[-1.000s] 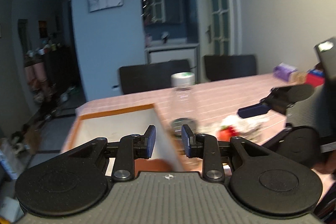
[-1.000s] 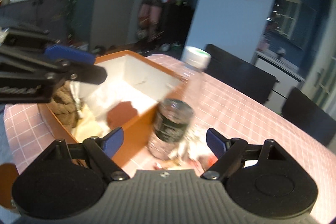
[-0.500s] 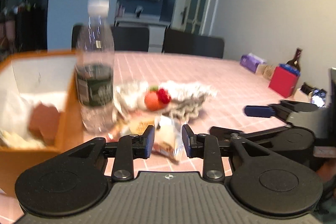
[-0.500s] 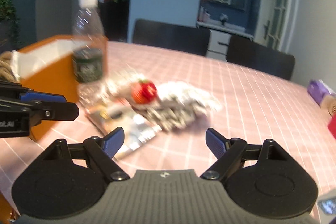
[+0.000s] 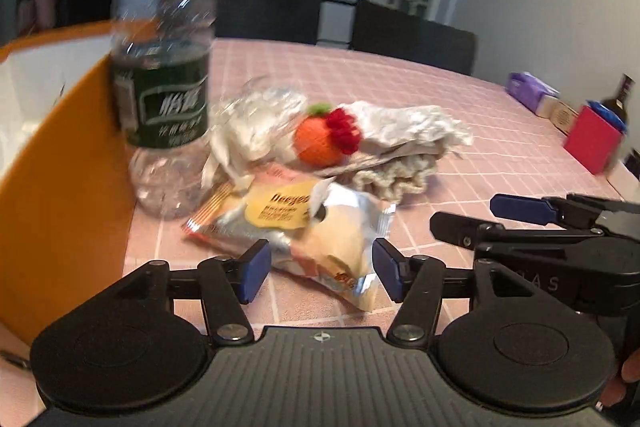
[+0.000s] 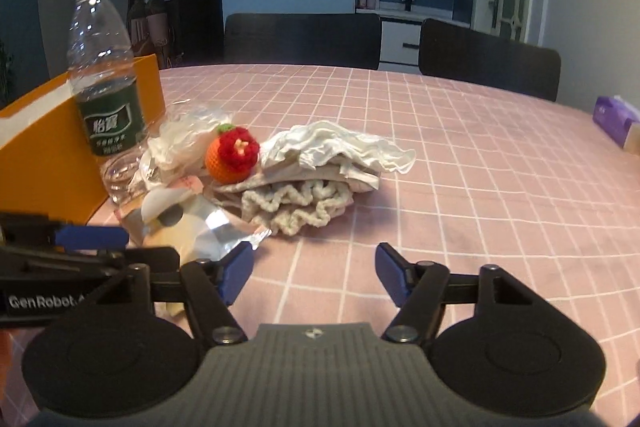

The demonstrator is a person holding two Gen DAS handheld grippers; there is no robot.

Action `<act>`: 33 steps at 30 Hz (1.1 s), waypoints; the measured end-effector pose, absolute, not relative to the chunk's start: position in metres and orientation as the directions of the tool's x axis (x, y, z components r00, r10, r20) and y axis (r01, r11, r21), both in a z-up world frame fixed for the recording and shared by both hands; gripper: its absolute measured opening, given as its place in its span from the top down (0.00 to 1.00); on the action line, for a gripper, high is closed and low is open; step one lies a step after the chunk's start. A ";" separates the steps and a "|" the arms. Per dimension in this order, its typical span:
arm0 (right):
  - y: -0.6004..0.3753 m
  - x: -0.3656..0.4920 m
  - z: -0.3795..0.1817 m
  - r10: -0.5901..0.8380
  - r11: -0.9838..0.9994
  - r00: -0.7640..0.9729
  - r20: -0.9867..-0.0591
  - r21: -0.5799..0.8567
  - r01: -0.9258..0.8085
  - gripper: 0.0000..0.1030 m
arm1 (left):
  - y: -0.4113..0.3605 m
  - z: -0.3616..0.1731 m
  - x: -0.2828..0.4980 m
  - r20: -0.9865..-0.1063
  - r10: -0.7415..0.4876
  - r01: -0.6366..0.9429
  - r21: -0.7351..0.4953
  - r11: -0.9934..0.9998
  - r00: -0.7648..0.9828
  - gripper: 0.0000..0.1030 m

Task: Organize soft objects
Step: 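Move both tools back toward the snack bag and crocheted strawberry, then grasp the Deeyeo snack bag with the left tool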

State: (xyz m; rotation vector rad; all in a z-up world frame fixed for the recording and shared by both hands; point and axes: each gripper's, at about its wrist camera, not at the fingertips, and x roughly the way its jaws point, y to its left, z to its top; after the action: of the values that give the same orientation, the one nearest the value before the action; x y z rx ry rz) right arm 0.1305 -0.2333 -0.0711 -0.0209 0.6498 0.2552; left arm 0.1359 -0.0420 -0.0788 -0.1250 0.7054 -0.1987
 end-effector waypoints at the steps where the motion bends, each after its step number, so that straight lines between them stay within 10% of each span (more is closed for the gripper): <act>1: -0.233 0.134 -0.072 0.234 0.968 0.764 -0.602 0.067 -0.243 0.44 | -0.039 -0.080 0.137 -0.634 -0.229 0.122 -0.208 0.971 0.739 0.34; 33: -0.200 0.163 -0.083 0.328 0.927 0.699 -0.635 0.075 -0.366 0.81 | -0.002 -0.077 0.136 -0.652 -0.235 -0.040 -0.378 0.925 0.721 0.19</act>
State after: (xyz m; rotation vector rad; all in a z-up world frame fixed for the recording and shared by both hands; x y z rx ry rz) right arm 0.1632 -0.1999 -0.0834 -0.0584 0.6965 0.3870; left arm 0.1361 -0.0021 -0.0767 -0.3845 0.7623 -0.1105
